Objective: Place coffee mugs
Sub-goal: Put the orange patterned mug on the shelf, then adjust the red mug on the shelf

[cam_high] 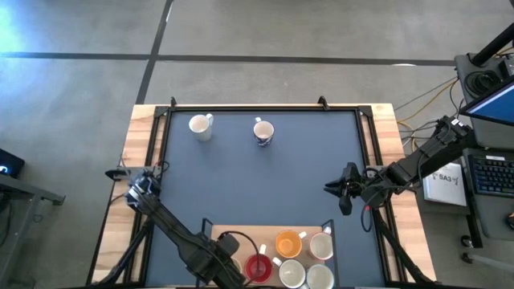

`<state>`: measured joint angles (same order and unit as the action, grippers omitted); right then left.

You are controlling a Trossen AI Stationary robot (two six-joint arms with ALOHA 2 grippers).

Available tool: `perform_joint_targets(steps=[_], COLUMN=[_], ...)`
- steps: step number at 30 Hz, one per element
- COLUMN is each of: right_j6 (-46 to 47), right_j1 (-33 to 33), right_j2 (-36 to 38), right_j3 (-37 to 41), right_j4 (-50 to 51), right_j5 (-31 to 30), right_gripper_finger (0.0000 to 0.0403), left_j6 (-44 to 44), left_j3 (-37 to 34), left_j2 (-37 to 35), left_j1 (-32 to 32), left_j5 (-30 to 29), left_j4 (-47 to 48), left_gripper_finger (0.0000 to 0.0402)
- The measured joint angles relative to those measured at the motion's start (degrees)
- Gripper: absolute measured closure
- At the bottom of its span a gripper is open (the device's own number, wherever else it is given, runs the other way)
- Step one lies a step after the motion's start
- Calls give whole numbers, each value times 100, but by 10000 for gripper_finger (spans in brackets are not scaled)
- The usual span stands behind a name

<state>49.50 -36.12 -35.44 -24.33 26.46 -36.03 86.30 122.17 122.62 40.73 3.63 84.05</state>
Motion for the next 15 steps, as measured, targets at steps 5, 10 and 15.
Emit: perform_joint_targets(steps=[5, 10, 15], right_j6=[-2, -1, 0], right_j1=[-2, -2, -2], right_j2=[0, 0, 0], right_j3=[-1, 0, -1], right_j4=[0, 0, 0], right_j5=[0, 0, 2], right_gripper_finger=[335, 335, 335], left_j6=[0, 0, 0], left_j3=[0, 84, 221], left_j2=[-88, -145, -145], left_j1=[11, 13, 11], left_j5=[-13, -131, -282], left_j4=[0, 63, 101], left_gripper_finger=[363, 363, 363])
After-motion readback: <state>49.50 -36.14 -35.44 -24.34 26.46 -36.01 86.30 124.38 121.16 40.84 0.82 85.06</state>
